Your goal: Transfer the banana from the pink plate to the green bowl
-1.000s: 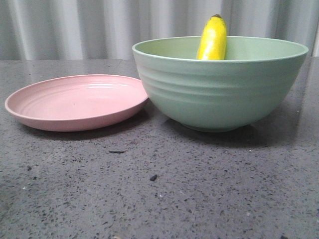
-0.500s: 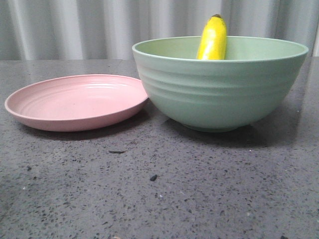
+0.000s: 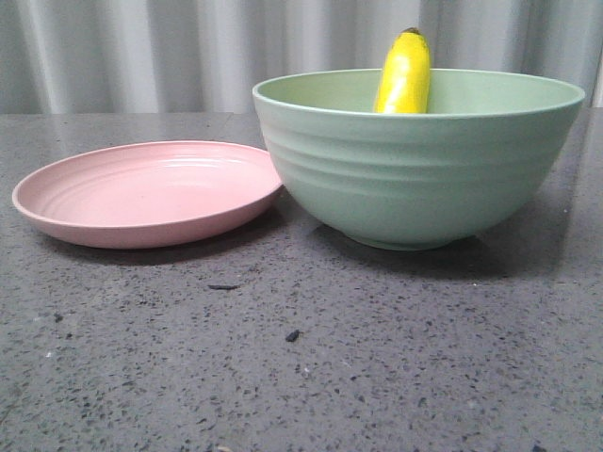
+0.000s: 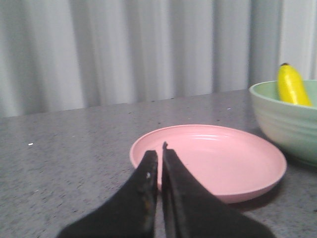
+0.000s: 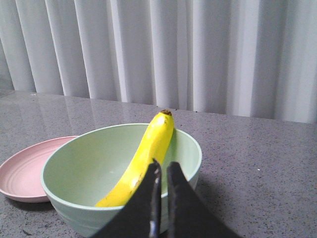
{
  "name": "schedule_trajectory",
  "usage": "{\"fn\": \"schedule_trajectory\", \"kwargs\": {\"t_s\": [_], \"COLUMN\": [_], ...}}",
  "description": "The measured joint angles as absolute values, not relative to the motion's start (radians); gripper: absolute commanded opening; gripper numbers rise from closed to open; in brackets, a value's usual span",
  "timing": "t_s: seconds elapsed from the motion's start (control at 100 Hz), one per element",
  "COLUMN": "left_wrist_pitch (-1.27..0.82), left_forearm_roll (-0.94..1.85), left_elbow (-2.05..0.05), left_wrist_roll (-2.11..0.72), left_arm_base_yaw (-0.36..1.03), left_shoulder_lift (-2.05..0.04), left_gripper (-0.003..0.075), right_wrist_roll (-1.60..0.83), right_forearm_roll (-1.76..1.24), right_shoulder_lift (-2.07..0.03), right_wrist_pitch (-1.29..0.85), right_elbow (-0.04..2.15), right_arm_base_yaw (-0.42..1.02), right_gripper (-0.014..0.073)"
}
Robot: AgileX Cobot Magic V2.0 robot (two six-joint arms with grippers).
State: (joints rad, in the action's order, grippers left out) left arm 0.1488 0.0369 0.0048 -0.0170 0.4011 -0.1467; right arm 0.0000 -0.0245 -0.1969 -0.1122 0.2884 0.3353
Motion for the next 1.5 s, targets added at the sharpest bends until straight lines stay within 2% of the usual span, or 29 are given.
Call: {"fn": "schedule_trajectory", "kwargs": {"t_s": [0.23, 0.39, 0.66, 1.5], "left_wrist_pitch": [0.015, -0.152, -0.322, -0.324], "left_forearm_roll": [0.039, 0.057, 0.044, 0.044], "left_elbow": [0.005, 0.005, 0.005, 0.005], "left_wrist_roll": [-0.017, -0.017, -0.017, -0.017], "left_arm_base_yaw": [0.217, 0.150, 0.132, 0.132], "left_shoulder_lift": [-0.003, 0.004, 0.004, 0.004], "left_gripper": [-0.0020, -0.0020, -0.0020, -0.0020], "right_wrist_roll": [0.000, 0.000, -0.005, -0.005], "right_forearm_roll": [-0.025, -0.025, -0.025, -0.025], "right_shoulder_lift": [-0.197, -0.197, -0.197, -0.197], "right_wrist_pitch": [-0.112, -0.112, -0.112, -0.112], "right_elbow": [0.288, 0.288, 0.288, 0.288], "right_arm_base_yaw": [0.335, 0.335, 0.335, 0.335], "right_gripper": [-0.0064, -0.0064, -0.0064, -0.0064]}}
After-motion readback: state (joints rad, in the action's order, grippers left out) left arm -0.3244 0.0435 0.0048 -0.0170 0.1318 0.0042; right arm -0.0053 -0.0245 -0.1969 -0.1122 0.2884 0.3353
